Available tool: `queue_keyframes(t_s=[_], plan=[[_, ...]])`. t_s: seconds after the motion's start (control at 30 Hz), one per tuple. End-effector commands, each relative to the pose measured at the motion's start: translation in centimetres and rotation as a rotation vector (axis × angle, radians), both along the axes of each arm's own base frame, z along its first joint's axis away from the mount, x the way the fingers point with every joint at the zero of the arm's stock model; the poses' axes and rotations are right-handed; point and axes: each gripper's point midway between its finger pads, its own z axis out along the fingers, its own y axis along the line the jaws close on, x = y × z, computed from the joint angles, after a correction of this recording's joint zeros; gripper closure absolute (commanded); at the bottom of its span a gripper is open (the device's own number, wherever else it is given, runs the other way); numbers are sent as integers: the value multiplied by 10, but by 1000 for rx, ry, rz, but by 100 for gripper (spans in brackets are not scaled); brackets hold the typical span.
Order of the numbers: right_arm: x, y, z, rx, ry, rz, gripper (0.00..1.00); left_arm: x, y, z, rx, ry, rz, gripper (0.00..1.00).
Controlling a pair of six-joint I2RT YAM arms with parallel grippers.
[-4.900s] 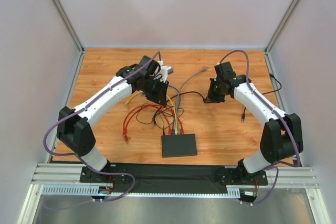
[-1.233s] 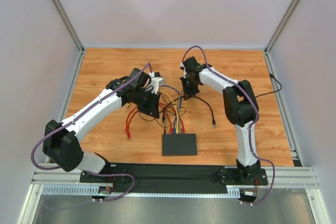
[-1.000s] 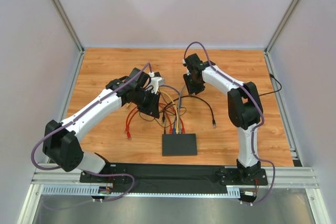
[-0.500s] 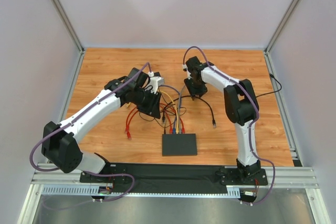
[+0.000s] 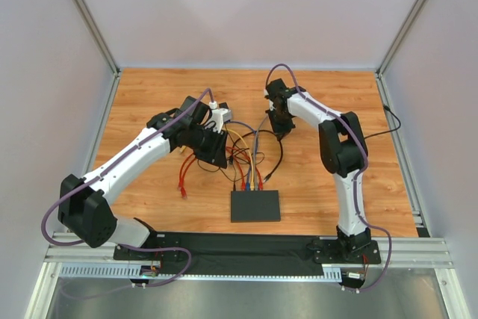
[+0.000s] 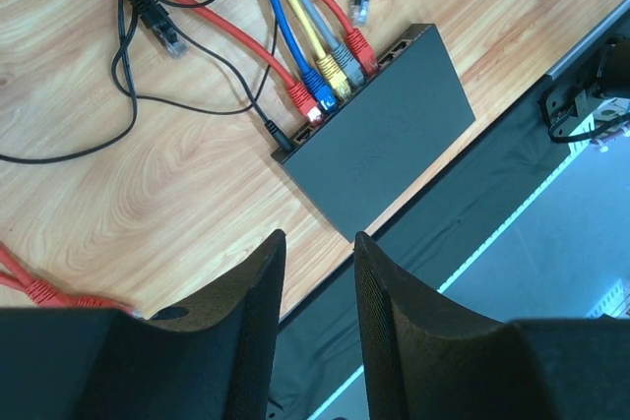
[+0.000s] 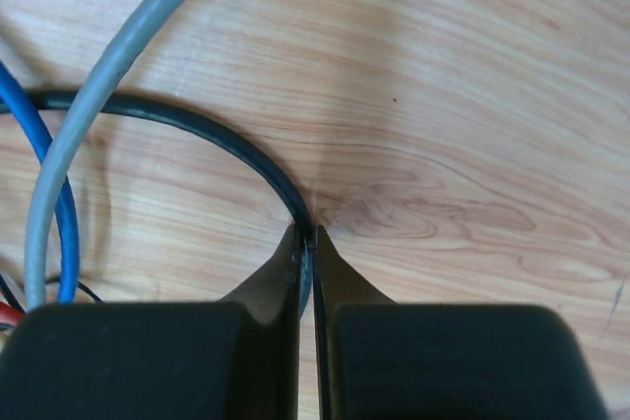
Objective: Pull the plug from the switch port
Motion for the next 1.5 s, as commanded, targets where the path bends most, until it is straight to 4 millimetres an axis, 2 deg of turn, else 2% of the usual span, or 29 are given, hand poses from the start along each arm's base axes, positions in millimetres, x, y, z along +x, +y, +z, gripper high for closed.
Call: queue_keyframes(t_s=[0.0, 0.07, 0.13, 0.23, 0.27, 0.3, 0.37, 0.53, 0.57, 0.63, 0.73, 0.8, 0.9, 0.97, 1.07, 1.23, 1.47], plan=[[16, 10, 6, -1, -82, -174, 100, 2, 0, 9, -20, -23, 3, 58], [19, 6, 12, -17, -103, -250, 100, 2, -2, 10, -24, -20, 3, 58], [30, -11, 24, -82, -154, -307, 100, 3, -2, 11, -24, -23, 2, 59], [31, -37, 36, -170, -173, -390, 100, 3, -1, 11, -19, -24, 5, 59], [29, -40, 37, -165, -168, -401, 100, 3, 0, 11, -20, -25, 7, 59], [28, -37, 46, -121, -179, -425, 100, 3, 1, 11, -18, -27, 8, 59], [20, -34, 45, -80, -165, -457, 100, 2, 1, 11, -17, -29, 9, 59], [12, -16, 45, 87, -72, -490, 100, 4, -1, 11, -23, -27, 6, 59], [14, 7, 46, 218, -54, -416, 100, 5, -1, 10, -20, -27, 3, 59], [18, 30, 58, 335, -68, -243, 100, 4, 0, 10, -18, -29, 4, 59], [1, 44, 53, 272, -24, -71, 100, 2, 1, 7, -15, -24, 3, 59], [-14, 63, 50, 302, 0, -11, 100, 2, 1, 5, -14, -20, 1, 59], [-20, 78, 47, 398, 42, -38, 100, 3, 1, 7, -18, -22, 1, 59], [-23, 96, 52, 490, 77, 5, 100, 3, -2, 8, -23, -18, -4, 59], [-23, 99, 56, 536, 112, -3, 100, 3, -1, 8, -22, -14, -5, 59], [-13, 91, 57, 590, 115, -85, 100, 2, 0, 6, -18, -13, -5, 60], [14, 23, 30, 327, -7, -321, 100, 3, 0, 6, -15, -14, 1, 60]])
